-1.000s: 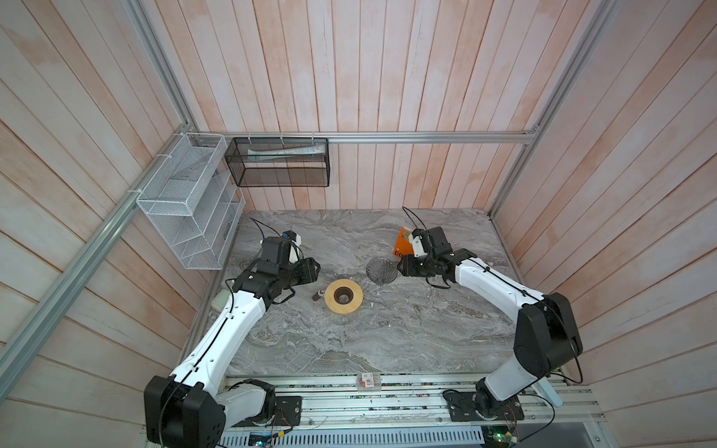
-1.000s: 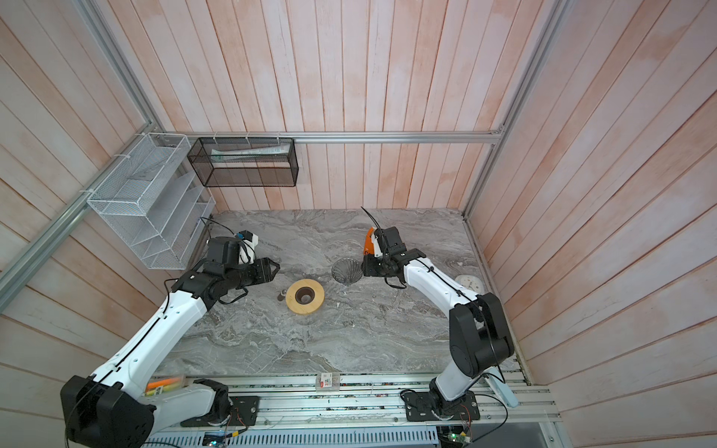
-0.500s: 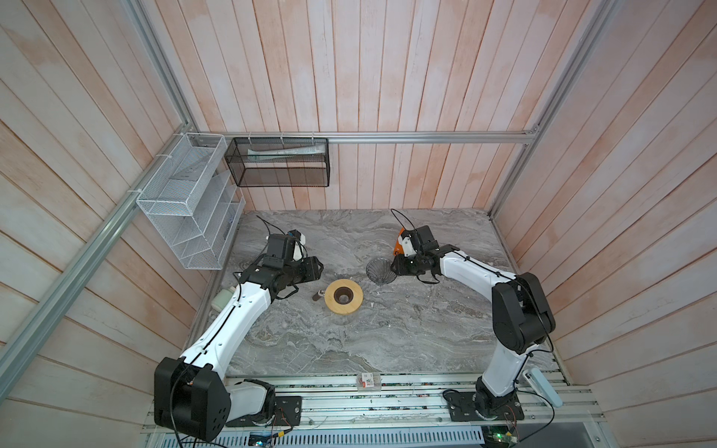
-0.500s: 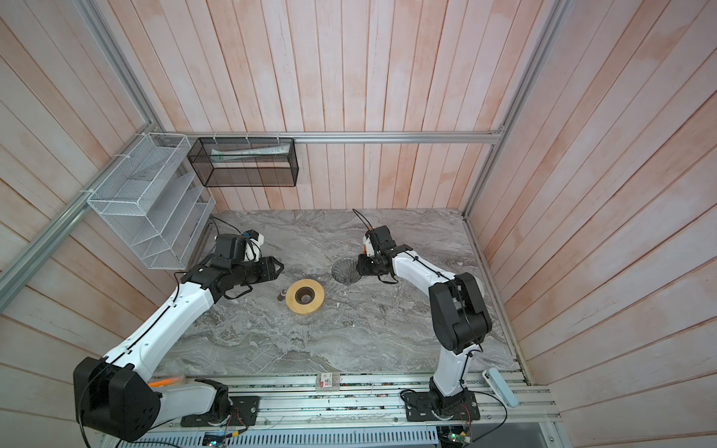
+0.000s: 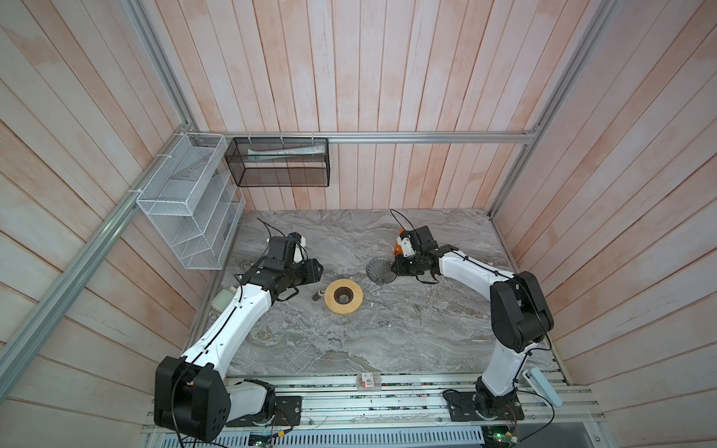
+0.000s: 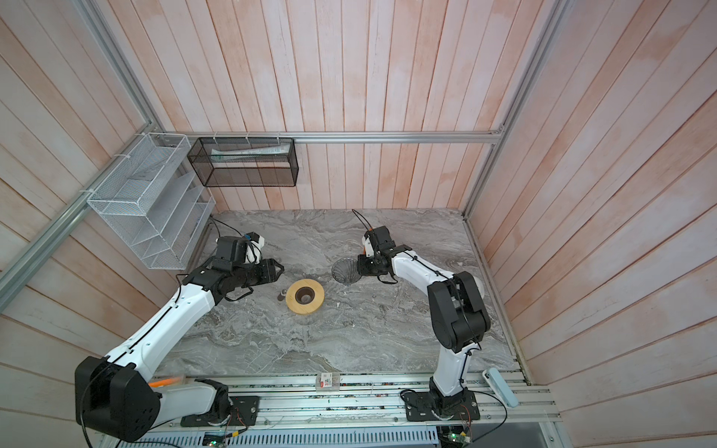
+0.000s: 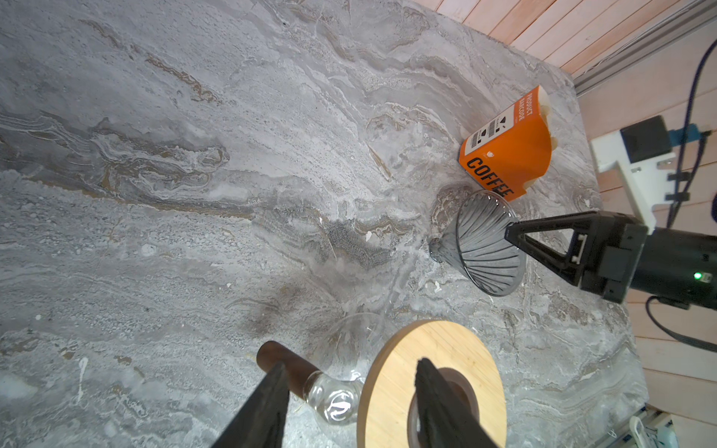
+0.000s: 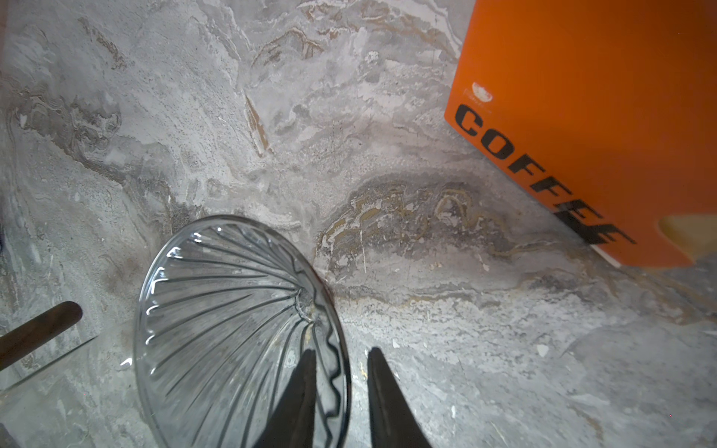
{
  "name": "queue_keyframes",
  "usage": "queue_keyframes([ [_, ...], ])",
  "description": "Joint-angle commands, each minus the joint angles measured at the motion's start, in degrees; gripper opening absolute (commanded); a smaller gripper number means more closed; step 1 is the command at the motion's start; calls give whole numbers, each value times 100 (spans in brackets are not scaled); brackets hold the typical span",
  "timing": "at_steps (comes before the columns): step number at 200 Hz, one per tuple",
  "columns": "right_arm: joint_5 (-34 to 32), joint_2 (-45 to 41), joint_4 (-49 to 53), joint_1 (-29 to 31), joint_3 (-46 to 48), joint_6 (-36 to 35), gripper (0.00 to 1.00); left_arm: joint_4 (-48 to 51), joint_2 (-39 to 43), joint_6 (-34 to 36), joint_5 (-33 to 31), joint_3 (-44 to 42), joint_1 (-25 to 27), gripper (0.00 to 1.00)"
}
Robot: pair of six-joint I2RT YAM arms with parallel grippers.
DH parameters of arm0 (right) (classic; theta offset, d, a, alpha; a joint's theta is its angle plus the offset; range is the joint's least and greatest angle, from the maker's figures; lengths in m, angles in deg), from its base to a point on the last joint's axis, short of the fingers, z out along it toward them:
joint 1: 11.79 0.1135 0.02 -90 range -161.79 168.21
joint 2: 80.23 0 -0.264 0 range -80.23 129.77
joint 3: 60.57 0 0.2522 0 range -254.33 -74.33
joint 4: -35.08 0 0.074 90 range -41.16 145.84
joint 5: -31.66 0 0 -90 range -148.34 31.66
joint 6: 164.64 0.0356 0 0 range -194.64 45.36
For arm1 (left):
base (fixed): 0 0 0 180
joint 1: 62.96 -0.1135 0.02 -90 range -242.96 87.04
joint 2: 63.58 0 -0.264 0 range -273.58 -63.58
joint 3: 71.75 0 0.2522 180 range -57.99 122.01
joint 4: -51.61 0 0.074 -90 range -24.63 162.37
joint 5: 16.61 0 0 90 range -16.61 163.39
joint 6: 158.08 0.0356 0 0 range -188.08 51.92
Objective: Place the coffee filter in the dripper
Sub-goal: 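Grasp the ribbed glass dripper rim with the right gripper and lift it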
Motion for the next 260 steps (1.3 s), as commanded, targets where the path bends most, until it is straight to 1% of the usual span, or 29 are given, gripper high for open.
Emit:
queue_keyframes([
  [1,89,158,-19,4,-57,1,24,-133,122,26,63,-55,-26,55],
  [17,96,185,-19,4,-52,14,19,-124,131,38,51,-62,-27,55],
  [26,104,186,-19,4,-57,8,12,-123,132,41,42,-62,-27,55],
  [51,105,186,20,4,-93,-10,0,-123,140,42,34,-63,-26,55],
  [108,216,-38,236,12,-320,-11,0,-105,210,52,68,-27,-26,54],
  [144,423,-367,520,12,-610,-8,0,-54,287,68,125,16,-26,54],
  [154,530,-459,633,12,-730,-27,0,-36,317,76,129,27,-26,52],
  [186,853,-736,996,56,-1098,-33,0,-49,453,56,246,35,-26,52],
  [216,1180,-917,1317,240,-1451,-43,0,2,598,135,304,26,14,52],
  [260,1199,-1008,1698,799,-1885,-148,0,22,895,202,300,-48,282,52],
])
